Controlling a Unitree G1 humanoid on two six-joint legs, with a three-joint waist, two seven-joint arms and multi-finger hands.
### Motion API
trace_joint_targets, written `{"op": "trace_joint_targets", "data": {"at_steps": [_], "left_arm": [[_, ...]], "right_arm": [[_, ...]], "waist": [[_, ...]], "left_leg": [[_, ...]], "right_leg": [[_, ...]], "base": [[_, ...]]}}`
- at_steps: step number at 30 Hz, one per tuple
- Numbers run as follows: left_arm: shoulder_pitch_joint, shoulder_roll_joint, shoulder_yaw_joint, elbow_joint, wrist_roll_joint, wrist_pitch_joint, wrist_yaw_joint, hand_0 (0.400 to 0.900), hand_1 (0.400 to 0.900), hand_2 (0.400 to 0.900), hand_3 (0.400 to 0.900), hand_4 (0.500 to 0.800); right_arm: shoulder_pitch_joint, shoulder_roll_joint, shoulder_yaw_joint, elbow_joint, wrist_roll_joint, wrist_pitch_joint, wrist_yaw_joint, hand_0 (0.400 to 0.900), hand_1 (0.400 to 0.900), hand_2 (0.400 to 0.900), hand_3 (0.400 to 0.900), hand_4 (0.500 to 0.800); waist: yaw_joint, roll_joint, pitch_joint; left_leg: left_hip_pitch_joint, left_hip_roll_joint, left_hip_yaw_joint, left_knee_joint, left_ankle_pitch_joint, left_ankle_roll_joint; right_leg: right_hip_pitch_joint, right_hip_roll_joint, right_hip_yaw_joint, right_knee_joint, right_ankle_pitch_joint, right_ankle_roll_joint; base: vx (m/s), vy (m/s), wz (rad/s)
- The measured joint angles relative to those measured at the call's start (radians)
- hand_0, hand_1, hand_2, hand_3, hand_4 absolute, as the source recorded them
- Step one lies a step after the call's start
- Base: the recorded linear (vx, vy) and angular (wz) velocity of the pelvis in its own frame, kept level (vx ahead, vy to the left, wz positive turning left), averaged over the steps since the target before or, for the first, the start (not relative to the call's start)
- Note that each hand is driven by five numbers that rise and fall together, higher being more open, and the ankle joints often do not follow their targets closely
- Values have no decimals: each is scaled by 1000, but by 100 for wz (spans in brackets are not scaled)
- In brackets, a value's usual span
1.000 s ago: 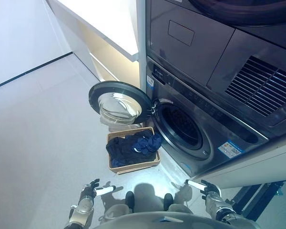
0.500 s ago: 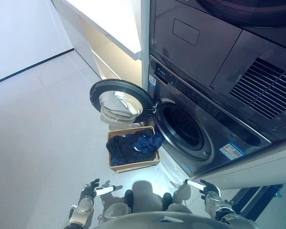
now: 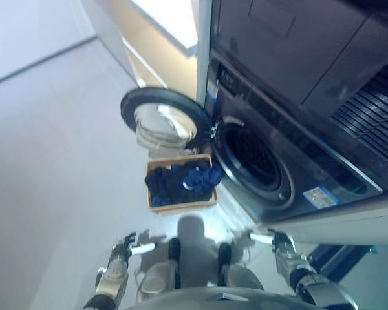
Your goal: Put the clothes in the basket into the washing machine.
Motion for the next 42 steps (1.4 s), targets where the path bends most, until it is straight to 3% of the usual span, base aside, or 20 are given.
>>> {"op": "trace_joint_targets", "data": {"at_steps": [6, 8, 12, 20, 28, 33, 42], "left_arm": [[-25, 6, -32, -105, -37, -26, 30, 900, 900, 900, 900, 800], [-31, 6, -41, -120, -38, -35, 30, 900, 900, 900, 900, 800], [-47, 26, -117, -187, -46, -64, 44, 900, 900, 900, 900, 800], [-90, 41, -226, -275, -109, -90, 69, 900, 900, 900, 900, 800], [-100, 61, -291, -407, -134, -107, 70, 900, 900, 900, 900, 800], [-102, 69, -292, -464, -137, -107, 76, 900, 900, 900, 900, 800], [-105, 73, -296, -508, -156, -111, 84, 900, 900, 900, 900, 800]], "right_arm": [[-271, -123, 233, -60, -265, -1, -30, 900, 900, 900, 900, 800], [-355, -143, 241, -69, -332, -5, -39, 900, 900, 900, 900, 800], [-544, -223, 388, -55, -535, -3, -83, 900, 900, 900, 900, 800], [-734, -332, 641, 58, -916, 42, -135, 900, 900, 900, 900, 800], [-806, -391, 691, 109, -1042, 83, -136, 900, 900, 900, 900, 800], [-879, -457, 717, 113, -1045, 105, -138, 900, 900, 900, 900, 800], [-978, -470, 754, 91, -1045, 136, -211, 900, 900, 900, 900, 800]], "waist": [[36, 37, 143], [61, 49, 187], [99, 58, 264], [141, 58, 276], [155, 61, 278], [162, 73, 282], [193, 76, 283]], "left_leg": [[-130, 0, -23, 43, 16, -8], [-149, 0, -29, 47, 30, -3], [-218, -13, -53, 72, 41, -6], [-374, -70, -120, 138, 50, -4], [-555, -101, -151, 213, 52, -13], [-686, -139, -156, 323, 34, -6], [-807, -175, -146, 438, 9, -1]], "right_leg": [[-136, -4, -13, 83, -2, -4], [-162, -7, -25, 112, -7, -10], [-272, -33, -39, 253, -67, -18], [-457, -109, -67, 461, -164, -13], [-628, -145, -86, 553, -180, -19], [-747, -186, -79, 656, -206, -20], [-859, -228, -56, 753, -232, -27]], "base": [[-81, 16, 14], [-88, 27, 16], [-56, 18, 18], [-53, -2, 24], [16, 22, 13], [-17, 59, 13], [9, 25, 1]]}}
